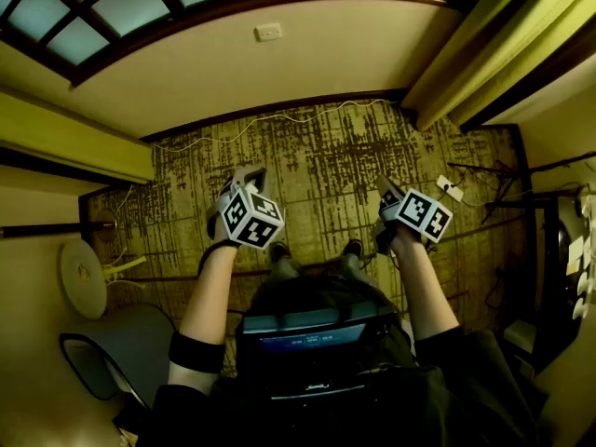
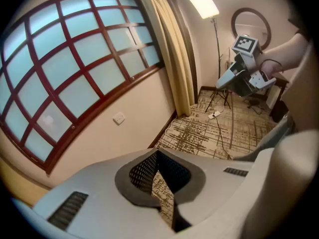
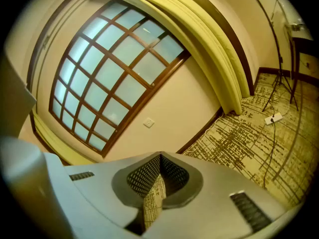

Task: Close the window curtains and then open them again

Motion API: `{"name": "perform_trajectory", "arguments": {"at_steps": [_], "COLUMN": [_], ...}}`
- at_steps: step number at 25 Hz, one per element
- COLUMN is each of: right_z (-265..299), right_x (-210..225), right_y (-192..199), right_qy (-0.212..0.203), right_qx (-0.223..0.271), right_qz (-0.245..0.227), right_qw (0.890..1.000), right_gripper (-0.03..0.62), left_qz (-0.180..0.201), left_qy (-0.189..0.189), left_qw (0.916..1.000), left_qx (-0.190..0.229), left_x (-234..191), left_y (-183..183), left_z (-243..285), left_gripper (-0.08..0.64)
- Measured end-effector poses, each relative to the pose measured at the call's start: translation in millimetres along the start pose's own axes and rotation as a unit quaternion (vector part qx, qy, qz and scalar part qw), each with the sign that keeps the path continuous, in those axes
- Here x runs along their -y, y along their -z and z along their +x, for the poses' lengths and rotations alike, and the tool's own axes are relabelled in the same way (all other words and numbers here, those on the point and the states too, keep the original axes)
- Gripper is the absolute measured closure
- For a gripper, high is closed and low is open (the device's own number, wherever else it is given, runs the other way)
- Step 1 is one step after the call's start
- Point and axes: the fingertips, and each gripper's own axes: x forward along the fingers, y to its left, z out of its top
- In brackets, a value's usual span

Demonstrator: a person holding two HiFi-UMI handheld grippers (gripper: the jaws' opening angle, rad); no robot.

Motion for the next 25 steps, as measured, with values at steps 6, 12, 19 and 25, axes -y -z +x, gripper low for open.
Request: {"name": "perform_trajectory", "arguments": {"at_steps": [6,12,19,25], "right_z": [8,16,11,10], "right_x": [-53,-102,-143,-151], "right_y": [-21,-35,-53,-51], "right_qy": [-0.028,-0.034,-0.033,-0.037], "right_qx": [-0.013,-0.019,0.020,0.029], "right_qz": [-0.137,-0.312,-0.452,-0.484], "right_qw": [0.990,0.949,0.891,0.874], "right_gripper": [0.592,0.592,0.592,0.592], "left_qz": [-0.073,-0.138,-0.225,-0.301], "left_qy": [0.003,-0.005,-0.028,-0.055], "left_qw": [0.9960,0.9849,0.9573,0.9252], "left_qx": [0.051,0.104,0.179,0.224], "left_x": [-22,-52,-86,-102], "left_y": [-27,-50,-52,-32], "left_z": [-29,-60,-86,-100], "left_gripper": [0.555,0.555,0.555,0.555]}}
